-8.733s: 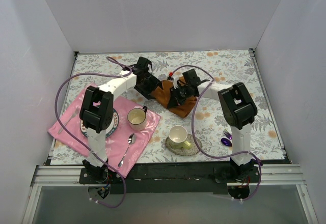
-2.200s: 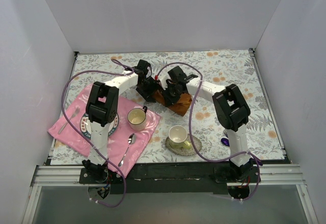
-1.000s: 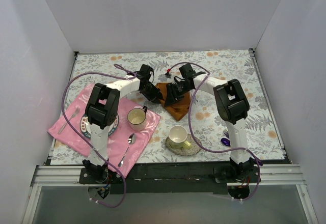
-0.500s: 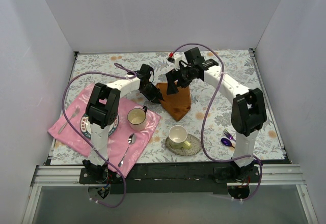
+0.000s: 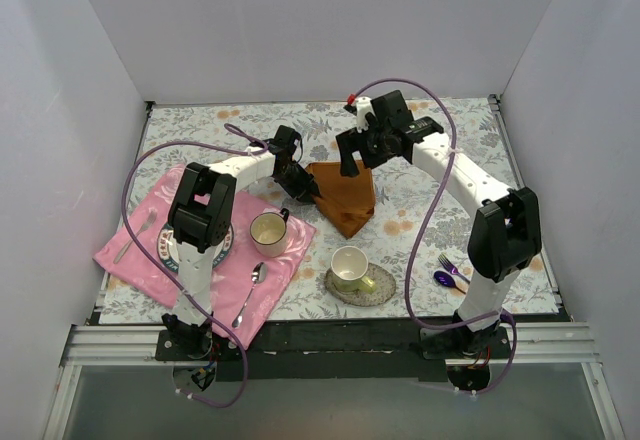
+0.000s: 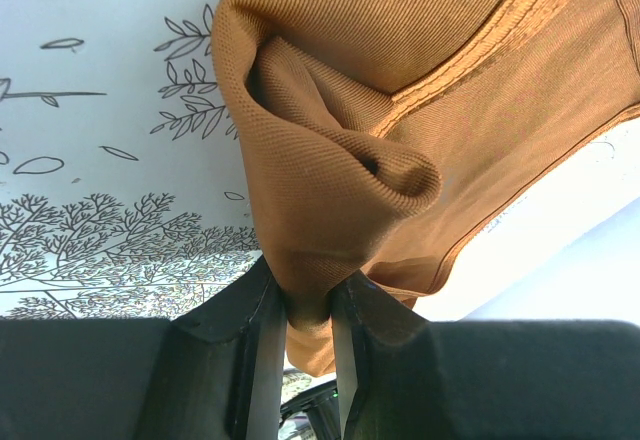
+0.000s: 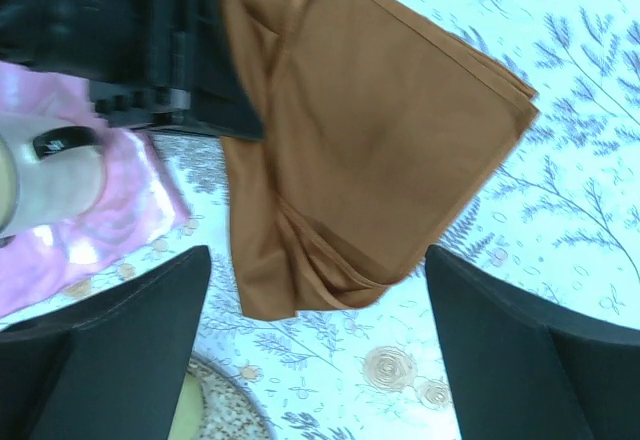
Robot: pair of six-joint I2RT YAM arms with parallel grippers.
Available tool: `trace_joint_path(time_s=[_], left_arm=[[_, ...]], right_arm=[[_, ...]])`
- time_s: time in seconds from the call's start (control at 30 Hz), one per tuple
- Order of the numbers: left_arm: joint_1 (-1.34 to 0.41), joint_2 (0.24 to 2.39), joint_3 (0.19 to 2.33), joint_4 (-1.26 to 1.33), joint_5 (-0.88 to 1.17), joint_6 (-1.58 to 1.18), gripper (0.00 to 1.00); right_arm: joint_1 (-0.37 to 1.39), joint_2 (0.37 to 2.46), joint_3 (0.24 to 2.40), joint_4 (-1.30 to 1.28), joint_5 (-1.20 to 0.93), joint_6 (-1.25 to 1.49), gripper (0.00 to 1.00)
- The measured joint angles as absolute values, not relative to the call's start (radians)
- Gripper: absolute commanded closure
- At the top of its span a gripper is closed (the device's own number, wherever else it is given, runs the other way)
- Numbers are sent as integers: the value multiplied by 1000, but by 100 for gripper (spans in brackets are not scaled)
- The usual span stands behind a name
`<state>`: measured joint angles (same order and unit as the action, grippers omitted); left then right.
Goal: Fold the napkin, place the utensils inside, and roll it up
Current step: Roll the napkin with the utensil
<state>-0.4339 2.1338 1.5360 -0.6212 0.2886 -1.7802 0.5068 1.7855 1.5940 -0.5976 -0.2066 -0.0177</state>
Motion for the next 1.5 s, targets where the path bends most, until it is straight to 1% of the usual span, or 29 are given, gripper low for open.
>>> trace_joint_path(time_s=[0.07, 0.13, 0.23, 0.27, 0.33, 0.43, 0.47, 0.5, 0.57, 0.63, 0.83, 0.93, 0.97, 1.03, 1.07, 1.13, 1.17, 1.2, 1.23, 1.27, 1.4, 1.5], left_arm=[[-434, 2133, 1536, -621, 289, -1781, 91], [-434, 2133, 1536, -621, 289, -1781, 91], [-434, 2134, 1536, -621, 292, -1787, 91], [-434, 2133, 1536, -621, 294, -1789, 91], [-433, 2134, 1536, -621, 297, -1792, 91], [-431, 2133, 1536, -621, 304, -1796, 91], [-430, 2134, 1536, -621, 307, -1797, 91], [-429, 2134, 1536, -621, 309, -1797, 91], [-427, 2134, 1534, -621, 315, -1799, 91], [-424, 2134, 1534, -621, 321, -1801, 91], [-421, 2135, 1534, -621, 331, -1804, 91], [-421, 2137, 1534, -621, 334, -1804, 91], [-421, 2137, 1534, -621, 337, -1804, 90], [-419, 2138, 1534, -620, 342, -1804, 89], [-418, 2139, 1534, -620, 344, -1803, 87], [-413, 2140, 1533, -629, 345, -1795, 82], [-410, 2140, 1533, -635, 346, -1792, 77], [-407, 2140, 1533, -636, 347, -1791, 73], [-404, 2140, 1533, -635, 348, -1788, 70], [-400, 2140, 1533, -633, 349, -1781, 63], [-386, 2140, 1544, -627, 361, -1737, 48], [-375, 2140, 1561, -624, 360, -1700, 45]], right_arm=[[495, 1785, 1563, -579, -189, -5, 16], [513, 1785, 1518, -553, -142, -14, 15], [607, 1784, 1411, -467, -21, -75, 14], [651, 1783, 1370, -438, 17, -103, 12], [741, 1786, 1297, -395, 81, -158, 13], [846, 1817, 1279, -385, 140, -213, 23], [860, 1837, 1295, -388, 154, -220, 27], [867, 1859, 1315, -388, 166, -224, 29], [867, 1904, 1352, -386, 193, -233, 33], [865, 1943, 1377, -377, 220, -240, 33], [865, 1980, 1370, -346, 258, -264, 39], [865, 1988, 1370, -325, 257, -270, 49], [865, 1992, 1370, -320, 252, -271, 61], [865, 2000, 1372, -310, 243, -273, 73], [865, 2006, 1375, -309, 236, -271, 80], [863, 2014, 1385, -310, 236, -269, 86], [859, 2018, 1390, -311, 233, -265, 89], [852, 2024, 1399, -313, 224, -259, 91], [846, 2028, 1407, -315, 213, -258, 94], [838, 2035, 1418, -317, 197, -257, 97], [799, 2057, 1463, -340, 100, -254, 99], [759, 2080, 1506, -369, -5, -250, 99]])
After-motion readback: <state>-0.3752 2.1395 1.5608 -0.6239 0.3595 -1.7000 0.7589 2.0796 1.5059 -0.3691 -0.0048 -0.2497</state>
